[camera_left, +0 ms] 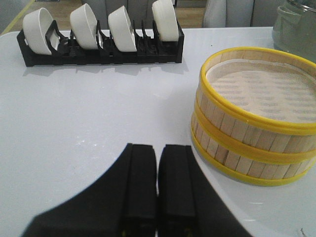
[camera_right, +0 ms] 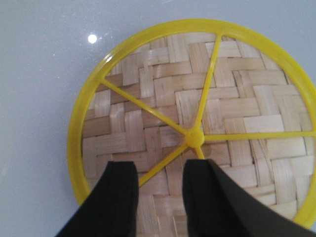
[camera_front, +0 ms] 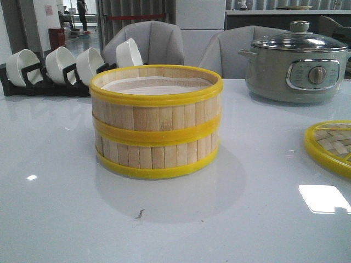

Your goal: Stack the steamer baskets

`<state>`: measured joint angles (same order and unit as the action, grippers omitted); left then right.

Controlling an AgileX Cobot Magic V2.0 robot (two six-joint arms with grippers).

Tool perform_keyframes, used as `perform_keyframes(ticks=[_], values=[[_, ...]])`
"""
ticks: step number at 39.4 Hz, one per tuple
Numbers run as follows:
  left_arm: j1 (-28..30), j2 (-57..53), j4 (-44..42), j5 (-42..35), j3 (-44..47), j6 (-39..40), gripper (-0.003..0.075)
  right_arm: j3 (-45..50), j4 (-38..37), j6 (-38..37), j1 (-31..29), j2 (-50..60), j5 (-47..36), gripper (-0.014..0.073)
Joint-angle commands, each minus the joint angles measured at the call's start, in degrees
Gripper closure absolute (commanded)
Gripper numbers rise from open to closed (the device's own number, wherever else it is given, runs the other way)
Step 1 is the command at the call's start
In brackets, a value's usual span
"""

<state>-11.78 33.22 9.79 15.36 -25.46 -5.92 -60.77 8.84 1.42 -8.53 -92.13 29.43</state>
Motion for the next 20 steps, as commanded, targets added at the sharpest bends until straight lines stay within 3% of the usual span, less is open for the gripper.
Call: perform_keyframes(ticks=[1,10,20], values=[[-0.29,0.0,0.55,-5.12,-1.68,0.44,0.0633,-5.29,-1.22,0.51,-0.32,-2.05,-0.29,0.0253],[-0.29,0.0,0.55,-5.12,-1.68,0.44,0.0633,-11.19,-6.02,0.46,-0.32,-7.5,2.52,0.0253],[-0.29,0.0,0.55,-5.12,-1.68,0.44,0.0633,-12.56,-6.09,0.08,-0.32,-7.86,4.51,0.0253]])
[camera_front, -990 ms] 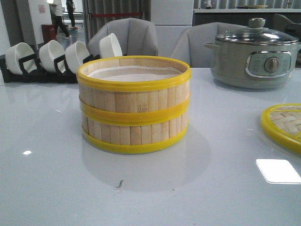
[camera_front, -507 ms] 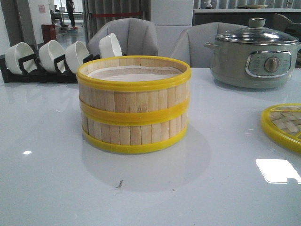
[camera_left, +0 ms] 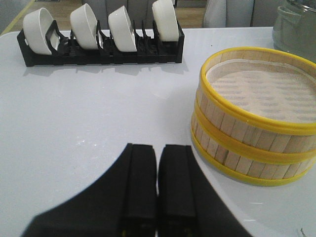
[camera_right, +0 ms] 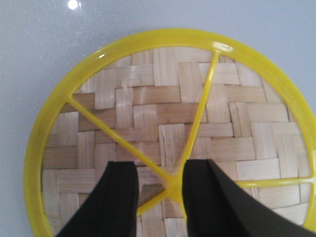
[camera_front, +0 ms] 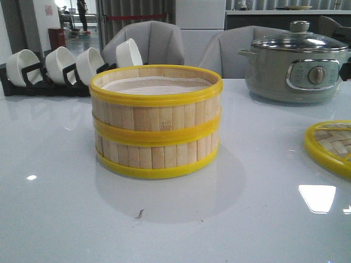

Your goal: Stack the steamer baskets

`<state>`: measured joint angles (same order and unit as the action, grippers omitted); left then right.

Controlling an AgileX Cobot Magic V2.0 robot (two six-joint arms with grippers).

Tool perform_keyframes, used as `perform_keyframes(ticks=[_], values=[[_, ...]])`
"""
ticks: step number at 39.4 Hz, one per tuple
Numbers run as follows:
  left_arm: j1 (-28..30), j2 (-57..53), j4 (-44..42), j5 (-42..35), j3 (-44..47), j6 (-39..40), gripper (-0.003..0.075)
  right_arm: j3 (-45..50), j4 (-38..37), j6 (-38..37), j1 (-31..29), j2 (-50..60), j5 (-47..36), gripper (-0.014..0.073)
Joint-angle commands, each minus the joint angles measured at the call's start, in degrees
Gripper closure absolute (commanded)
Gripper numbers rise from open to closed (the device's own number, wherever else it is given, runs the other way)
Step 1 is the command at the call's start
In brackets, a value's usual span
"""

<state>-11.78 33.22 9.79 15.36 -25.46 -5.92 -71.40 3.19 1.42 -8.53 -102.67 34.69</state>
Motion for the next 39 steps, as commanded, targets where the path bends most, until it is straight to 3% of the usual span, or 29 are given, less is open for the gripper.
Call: perform_keyframes(ticks=[1,39], values=[[-0.29,0.0,0.55,-5.12,-1.68,0.44,0.0633,-1.93,-0.46,0.08,-0.32,2.67,-0.46,0.0253],[-0.29,0.0,0.55,-5.12,-1.68,0.44,0.0633,-1.93,1.01,0.04,-2.22,0.44,-0.07,0.0253]])
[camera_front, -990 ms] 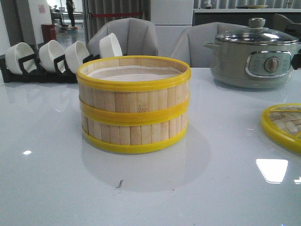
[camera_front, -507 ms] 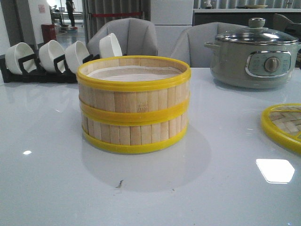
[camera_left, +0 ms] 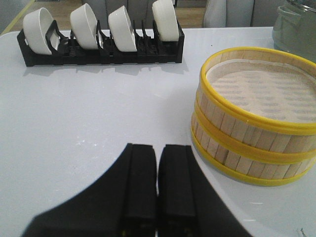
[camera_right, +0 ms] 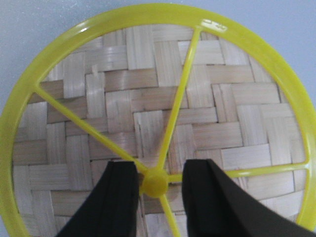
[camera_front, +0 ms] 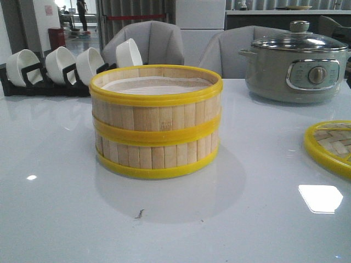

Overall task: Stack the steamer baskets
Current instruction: 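Grasp the lid's yellow center hub with the right gripper and lift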

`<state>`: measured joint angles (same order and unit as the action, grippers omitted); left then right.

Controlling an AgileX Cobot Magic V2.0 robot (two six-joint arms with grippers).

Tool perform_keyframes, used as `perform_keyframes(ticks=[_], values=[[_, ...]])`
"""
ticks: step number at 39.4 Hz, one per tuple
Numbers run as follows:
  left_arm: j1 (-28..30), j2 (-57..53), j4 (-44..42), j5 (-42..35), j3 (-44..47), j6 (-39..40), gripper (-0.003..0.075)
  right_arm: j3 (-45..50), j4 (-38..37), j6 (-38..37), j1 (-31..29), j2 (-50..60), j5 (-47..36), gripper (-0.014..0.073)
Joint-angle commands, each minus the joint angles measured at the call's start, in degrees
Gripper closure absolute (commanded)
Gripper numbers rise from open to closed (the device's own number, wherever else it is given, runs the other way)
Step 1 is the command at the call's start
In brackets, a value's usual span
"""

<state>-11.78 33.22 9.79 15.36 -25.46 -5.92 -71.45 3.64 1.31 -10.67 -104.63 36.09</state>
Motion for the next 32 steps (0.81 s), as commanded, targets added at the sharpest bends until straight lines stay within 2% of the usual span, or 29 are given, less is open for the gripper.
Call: perform_keyframes(ticks=[1,32], values=[[-0.29,0.0,0.55,-5.12,-1.68,0.44,0.0633,-1.88,0.56,0.15,-0.08,2.32,-1.39,0.0253],[-0.29,0.0,0.55,-5.12,-1.68,0.44,0.0633,-1.88,0.92,0.15,-0.08,1.16,-1.21,0.0253]])
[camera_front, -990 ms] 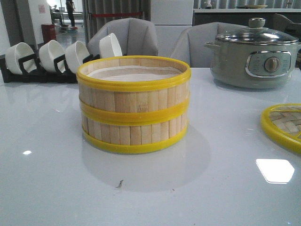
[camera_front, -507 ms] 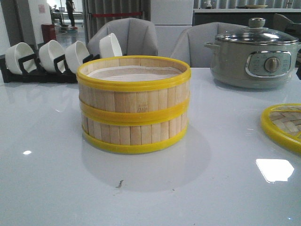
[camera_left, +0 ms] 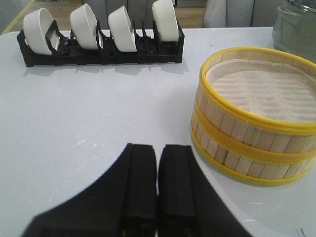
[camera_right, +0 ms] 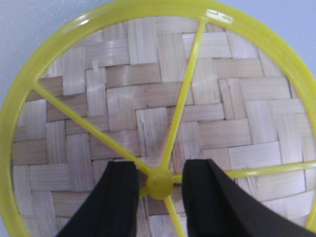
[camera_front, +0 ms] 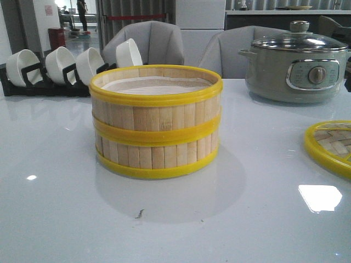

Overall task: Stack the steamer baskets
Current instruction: 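Grasp the lid's yellow center hub with the right gripper and lift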

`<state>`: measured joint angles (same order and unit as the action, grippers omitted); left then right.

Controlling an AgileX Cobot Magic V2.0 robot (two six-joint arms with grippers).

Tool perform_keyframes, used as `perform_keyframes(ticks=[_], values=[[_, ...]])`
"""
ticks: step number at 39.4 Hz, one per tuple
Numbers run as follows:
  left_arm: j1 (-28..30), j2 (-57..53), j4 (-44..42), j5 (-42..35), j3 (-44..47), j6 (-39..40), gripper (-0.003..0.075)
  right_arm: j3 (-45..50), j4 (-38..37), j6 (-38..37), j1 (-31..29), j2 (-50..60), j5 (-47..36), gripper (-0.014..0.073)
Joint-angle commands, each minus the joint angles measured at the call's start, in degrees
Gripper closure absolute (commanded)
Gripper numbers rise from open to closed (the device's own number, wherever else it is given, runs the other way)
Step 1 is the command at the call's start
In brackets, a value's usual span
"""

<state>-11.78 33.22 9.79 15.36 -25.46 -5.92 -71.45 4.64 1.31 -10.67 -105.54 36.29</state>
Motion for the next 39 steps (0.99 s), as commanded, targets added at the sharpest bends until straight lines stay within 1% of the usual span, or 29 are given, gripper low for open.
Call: perform_keyframes(ticks=[1,14,16,18,19,23,26,39], values=[[-0.29,0.0,0.55,-5.12,-1.68,0.44,0.0633,-1.88,-0.08,0.15,-0.08,1.93,-1.35,0.0253],[-0.29,0.0,0.55,-5.12,-1.68,0.44,0.0633,-1.88,0.07,0.15,0.47,1.64,-1.11,0.026],[-0.29,0.0,0.55,-5.12,-1.68,0.44,0.0633,-1.88,0.07,0.15,0.47,1.64,-0.92,0.0293],[-0.29,0.0,0.55,-5.12,-1.68,0.44,0.0633,-1.88,0.07,0.15,0.47,1.64,-0.74,0.0362],[-0.29,0.0,0.55,-5.12,-1.68,0.44,0.0633,-1.88,0.07,0.15,0.51,1.64,-0.74,0.0383],[-0.29,0.0,0.55,-5.12,-1.68,0.44,0.0633,-1.88,0.07,0.15,0.87,1.64,-0.07,0.0548],[-0.29,0.0,0.55,-5.12,-1.68,0.44,0.0633,-1.88,0.07,0.15,1.35,1.75,0.16,0.0531],[-0.29,0.0,0.55,-5.12,-1.68,0.44,0.0633,-2.14,0.35,0.15,4.61,7.09,0.23,0.0538]])
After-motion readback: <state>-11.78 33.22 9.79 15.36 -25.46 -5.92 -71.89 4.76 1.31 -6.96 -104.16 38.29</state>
